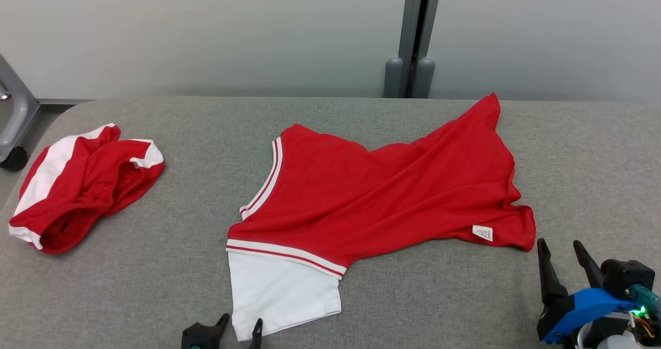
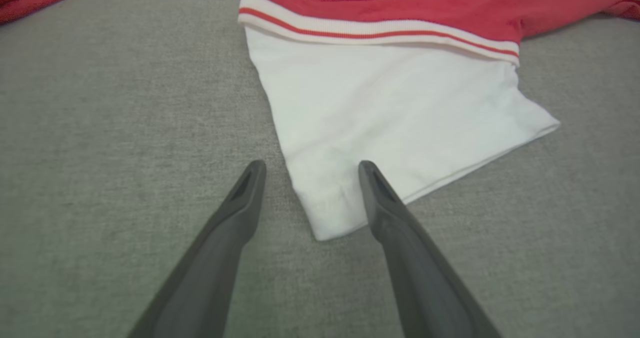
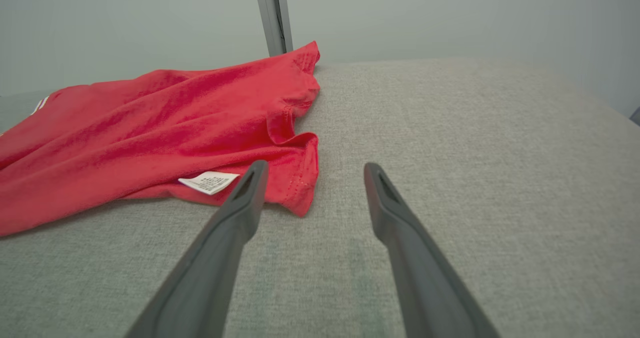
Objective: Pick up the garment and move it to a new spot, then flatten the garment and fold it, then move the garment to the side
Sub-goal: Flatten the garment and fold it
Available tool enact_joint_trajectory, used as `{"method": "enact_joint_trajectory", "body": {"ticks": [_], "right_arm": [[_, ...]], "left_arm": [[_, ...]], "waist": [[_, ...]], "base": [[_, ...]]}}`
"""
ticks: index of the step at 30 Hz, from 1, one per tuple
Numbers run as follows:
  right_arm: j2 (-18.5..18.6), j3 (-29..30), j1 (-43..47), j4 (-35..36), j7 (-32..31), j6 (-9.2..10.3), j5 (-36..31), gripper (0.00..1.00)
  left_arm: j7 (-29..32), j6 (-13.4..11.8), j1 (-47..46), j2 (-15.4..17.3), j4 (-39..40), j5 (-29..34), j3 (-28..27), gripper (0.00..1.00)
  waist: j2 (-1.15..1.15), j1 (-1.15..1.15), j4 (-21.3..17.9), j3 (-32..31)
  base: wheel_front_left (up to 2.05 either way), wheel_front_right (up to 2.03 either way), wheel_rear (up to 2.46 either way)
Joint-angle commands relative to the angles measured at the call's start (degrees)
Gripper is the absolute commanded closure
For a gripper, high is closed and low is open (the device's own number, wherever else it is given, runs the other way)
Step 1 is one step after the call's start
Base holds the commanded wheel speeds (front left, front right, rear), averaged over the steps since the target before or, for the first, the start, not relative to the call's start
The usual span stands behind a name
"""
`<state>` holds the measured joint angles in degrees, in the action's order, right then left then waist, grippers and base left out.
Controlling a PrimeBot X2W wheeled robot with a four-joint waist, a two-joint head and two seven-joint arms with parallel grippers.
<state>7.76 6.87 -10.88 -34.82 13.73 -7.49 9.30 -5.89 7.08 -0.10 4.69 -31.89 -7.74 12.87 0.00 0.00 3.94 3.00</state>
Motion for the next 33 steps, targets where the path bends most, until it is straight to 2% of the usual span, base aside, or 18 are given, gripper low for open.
{"method": "enact_joint_trajectory", "body": {"ticks": [1, 13, 15, 16, 33], "right_arm": [[0.6, -0.3, -1.2, -0.9, 0.5, -0.01, 0.4, 0.0], [0.9, -1.5, -3.2, -4.6, 1.4, -0.01, 1.5, 0.0], [1.0, -1.9, -3.5, -5.7, 1.4, -0.01, 1.7, 0.0], [1.2, -2.2, -3.8, -6.3, 1.4, -0.01, 1.7, 0.0], [3.1, -6.1, -11.9, -16.4, 1.5, -0.01, 4.7, 0.0]], "left_arm": [[0.7, 0.3, -0.7, -0.1, -0.1, -0.9, 0.7, 0.0], [1.6, 0.6, -2.7, 0.0, -0.7, -5.0, 4.3, 0.0], [1.2, 0.5, -3.1, 0.0, -1.3, -5.5, 4.5, 0.71], [1.0, 0.5, -3.5, 0.0, -1.7, -5.8, 4.7, 1.0], [-3.2, 0.1, -7.7, 0.6, -3.2, -6.8, 5.7, 1.0]], "waist": [[0.0, 0.0, 0.0, 0.2], [0.0, 0.0, -0.7, 1.3], [0.0, 0.0, -0.9, 1.5], [0.0, 0.0, -1.0, 1.6], [0.0, 0.0, 1.7, 5.0]], "base": [[0.0, 0.0, 0.0], [0.0, 0.0, 0.0], [0.0, 0.0, 0.0], [0.0, 0.0, 0.0], [0.0, 0.0, 0.0]]}}
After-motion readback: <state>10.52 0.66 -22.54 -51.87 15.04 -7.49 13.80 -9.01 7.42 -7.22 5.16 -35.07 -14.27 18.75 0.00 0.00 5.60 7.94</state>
